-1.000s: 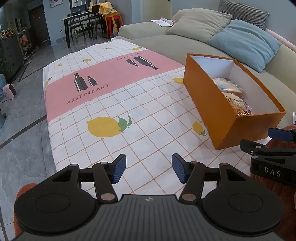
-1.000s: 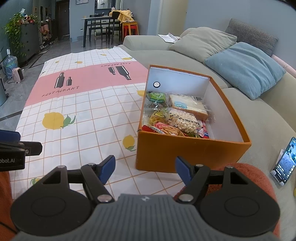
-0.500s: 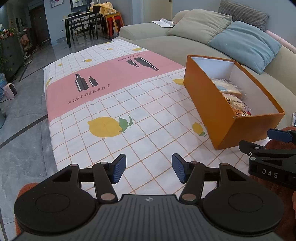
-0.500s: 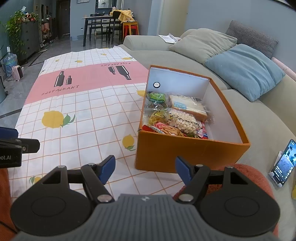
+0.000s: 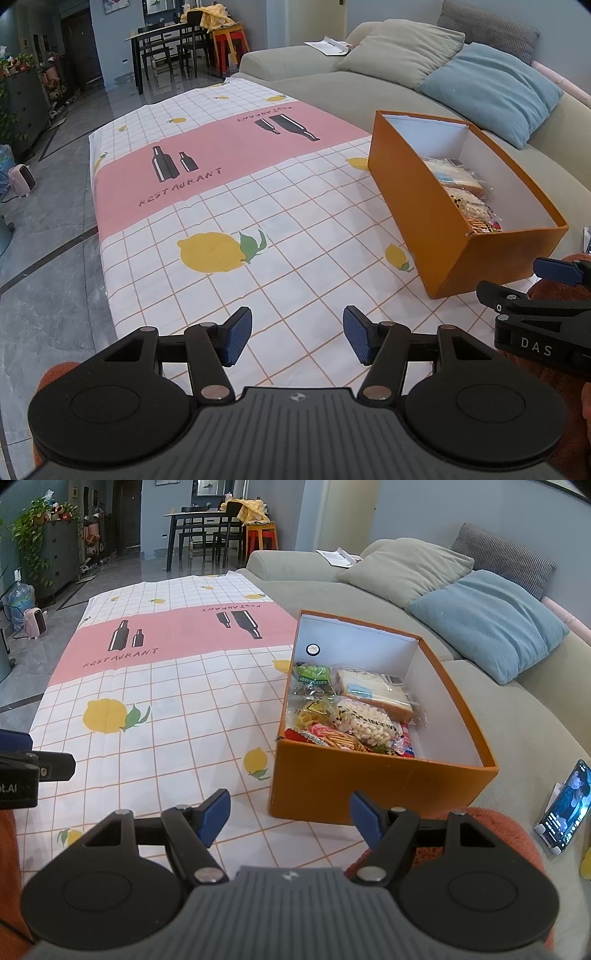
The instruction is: Organize snacks
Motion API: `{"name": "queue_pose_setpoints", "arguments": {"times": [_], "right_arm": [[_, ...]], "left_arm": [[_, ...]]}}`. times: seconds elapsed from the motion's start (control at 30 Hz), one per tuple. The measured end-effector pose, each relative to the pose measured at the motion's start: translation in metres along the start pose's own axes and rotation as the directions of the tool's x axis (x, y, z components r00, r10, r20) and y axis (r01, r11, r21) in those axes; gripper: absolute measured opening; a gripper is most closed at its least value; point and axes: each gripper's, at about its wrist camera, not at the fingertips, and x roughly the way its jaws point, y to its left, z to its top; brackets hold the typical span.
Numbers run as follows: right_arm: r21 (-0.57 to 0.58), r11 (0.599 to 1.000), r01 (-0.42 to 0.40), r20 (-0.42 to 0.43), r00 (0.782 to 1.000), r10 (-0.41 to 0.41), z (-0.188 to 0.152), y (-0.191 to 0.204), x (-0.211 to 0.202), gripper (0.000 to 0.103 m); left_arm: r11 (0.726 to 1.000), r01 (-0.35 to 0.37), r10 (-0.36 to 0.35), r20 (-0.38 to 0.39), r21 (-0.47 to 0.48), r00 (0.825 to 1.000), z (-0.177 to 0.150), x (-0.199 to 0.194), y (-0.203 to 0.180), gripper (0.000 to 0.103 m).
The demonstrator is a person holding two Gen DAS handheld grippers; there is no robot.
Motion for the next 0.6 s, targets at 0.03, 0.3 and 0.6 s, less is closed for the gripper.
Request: {"name": "queue_pose_setpoints", "arguments": {"times": [0.03, 0.3, 0.6], "right_arm": [[0.000, 1.000, 0.000, 0.000, 1.000, 0.000, 0.0000, 0.0001, 0.0000, 0.070], [-0.004, 1.000, 0.001, 0.000, 1.000, -0.001, -0.0003, 0.0000, -0.0003, 0.070], [-0.023, 1.000, 0.001, 0.000, 1.000, -0.001, -0.0014, -0.0016, -0.0003, 0.070]], "left_arm": [[1.000, 0.000, 0.000, 0.000, 0.000, 1.000, 0.0000, -0.0001, 0.0000, 0.067], [1.000, 0.003, -0.003, -0.003, -0.006, 1.000, -0.0002, -0.0001, 0.0000, 0.067], [1.000, -0.004, 0.004, 0.000, -0.008, 1.000, -0.0013, -0.0022, -0.0001, 0.067]]}}
